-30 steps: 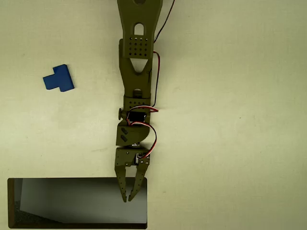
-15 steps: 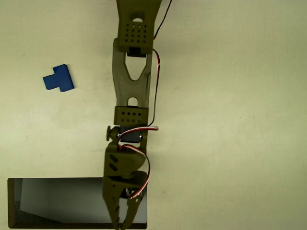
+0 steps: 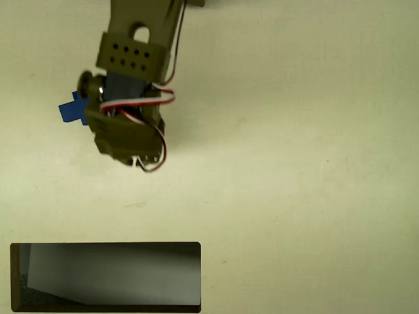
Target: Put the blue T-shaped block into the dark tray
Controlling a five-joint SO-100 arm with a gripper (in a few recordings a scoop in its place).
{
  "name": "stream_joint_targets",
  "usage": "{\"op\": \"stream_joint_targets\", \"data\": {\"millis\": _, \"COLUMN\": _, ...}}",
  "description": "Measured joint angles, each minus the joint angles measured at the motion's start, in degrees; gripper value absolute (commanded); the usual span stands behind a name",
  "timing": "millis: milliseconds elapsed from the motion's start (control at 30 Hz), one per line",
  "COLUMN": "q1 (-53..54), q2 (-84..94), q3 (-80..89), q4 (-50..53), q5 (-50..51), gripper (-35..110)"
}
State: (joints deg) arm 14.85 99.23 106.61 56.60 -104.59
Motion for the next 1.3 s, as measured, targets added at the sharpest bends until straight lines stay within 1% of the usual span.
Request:
{"op": "stream_joint_targets", "data": {"millis": 133, "q1": 3.8, "q2": 8.7, "q3": 8.6, "q4": 3.2, "q5": -11.0, "gripper": 0}}
{"op": "stream_joint_targets", "data": {"millis": 267, "q1": 7.9, "q2": 12.9, "q3": 11.2, "q4": 9.8, "q5": -21.4, "gripper": 0}}
{"op": "stream_joint_targets", "data": {"millis": 367, "q1": 14.9, "q2": 13.4, "q3": 12.5, "q4": 11.6, "q5": -32.5, "gripper": 0}}
{"op": "stream_joint_targets", "data": {"millis": 433, "q1": 20.2, "q2": 11.8, "q3": 13.3, "q4": 10.9, "q5": -41.4, "gripper": 0}}
{"op": "stream_joint_targets", "data": {"millis": 500, "q1": 25.9, "q2": 9.1, "q3": 13.5, "q4": 8.1, "q5": -51.2, "gripper": 0}}
{"op": "stream_joint_targets", "data": {"millis": 567, "q1": 31.0, "q2": 4.6, "q3": 14.2, "q4": 3.4, "q5": -60.6, "gripper": 0}}
{"op": "stream_joint_targets", "data": {"millis": 633, "q1": 35.7, "q2": -0.4, "q3": 14.1, "q4": -3.0, "q5": -67.2, "gripper": 0}}
{"op": "stream_joint_targets", "data": {"millis": 767, "q1": 39.9, "q2": -11.5, "q3": 12.3, "q4": -16.6, "q5": -70.9, "gripper": 0}}
{"op": "stream_joint_targets", "data": {"millis": 900, "q1": 40.9, "q2": -18.5, "q3": 9.6, "q4": -23.4, "q5": -70.7, "gripper": 0}}
{"op": "stream_joint_targets", "data": {"millis": 1067, "q1": 38.9, "q2": -21.6, "q3": 8.2, "q4": -28.4, "q5": -66.6, "gripper": 0}}
{"op": "stream_joint_targets", "data": {"millis": 1300, "q1": 33.6, "q2": -23.0, "q3": 8.3, "q4": -32.0, "q5": -60.5, "gripper": 0}}
